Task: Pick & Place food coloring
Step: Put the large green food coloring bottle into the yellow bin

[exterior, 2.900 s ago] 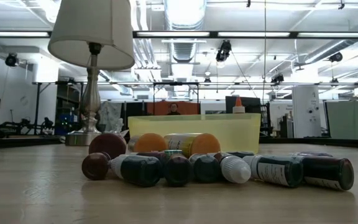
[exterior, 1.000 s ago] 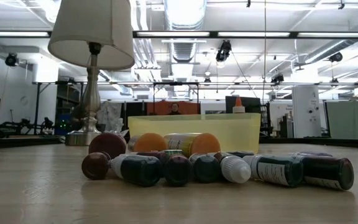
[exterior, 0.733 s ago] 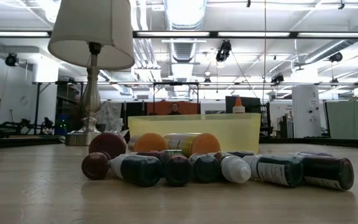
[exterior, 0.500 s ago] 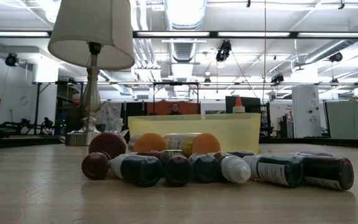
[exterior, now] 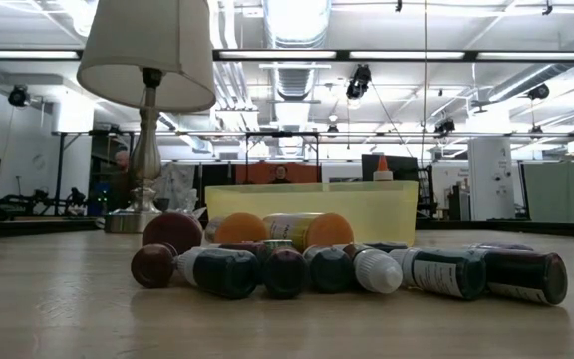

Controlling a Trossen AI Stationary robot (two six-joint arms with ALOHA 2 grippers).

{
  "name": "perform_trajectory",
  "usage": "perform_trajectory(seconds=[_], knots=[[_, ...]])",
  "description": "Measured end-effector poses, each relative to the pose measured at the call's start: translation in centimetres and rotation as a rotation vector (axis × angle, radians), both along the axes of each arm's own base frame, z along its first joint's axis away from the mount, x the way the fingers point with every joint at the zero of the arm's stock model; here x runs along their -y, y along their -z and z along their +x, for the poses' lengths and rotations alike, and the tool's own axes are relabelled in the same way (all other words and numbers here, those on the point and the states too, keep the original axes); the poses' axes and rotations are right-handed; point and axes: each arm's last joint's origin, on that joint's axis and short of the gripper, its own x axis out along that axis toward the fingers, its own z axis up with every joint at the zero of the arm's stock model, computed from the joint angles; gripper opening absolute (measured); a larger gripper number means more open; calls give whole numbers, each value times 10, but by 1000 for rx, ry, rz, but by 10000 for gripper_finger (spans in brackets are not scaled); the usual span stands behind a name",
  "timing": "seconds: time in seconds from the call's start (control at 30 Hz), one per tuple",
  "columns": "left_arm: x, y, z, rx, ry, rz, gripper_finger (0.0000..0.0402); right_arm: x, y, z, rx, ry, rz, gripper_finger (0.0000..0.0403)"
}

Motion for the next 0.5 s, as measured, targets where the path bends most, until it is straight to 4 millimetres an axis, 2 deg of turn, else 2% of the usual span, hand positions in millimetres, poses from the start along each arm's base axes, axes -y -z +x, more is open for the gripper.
perform_trajectory(seconds=[0.17, 0.5], knots=[[0, 0, 0, -1, 0, -6, 126, 0, 0, 0, 0, -1, 1, 105], [0, 0, 0, -2, 0, -8, 123, 0, 0, 0, 1, -1, 0, 111]])
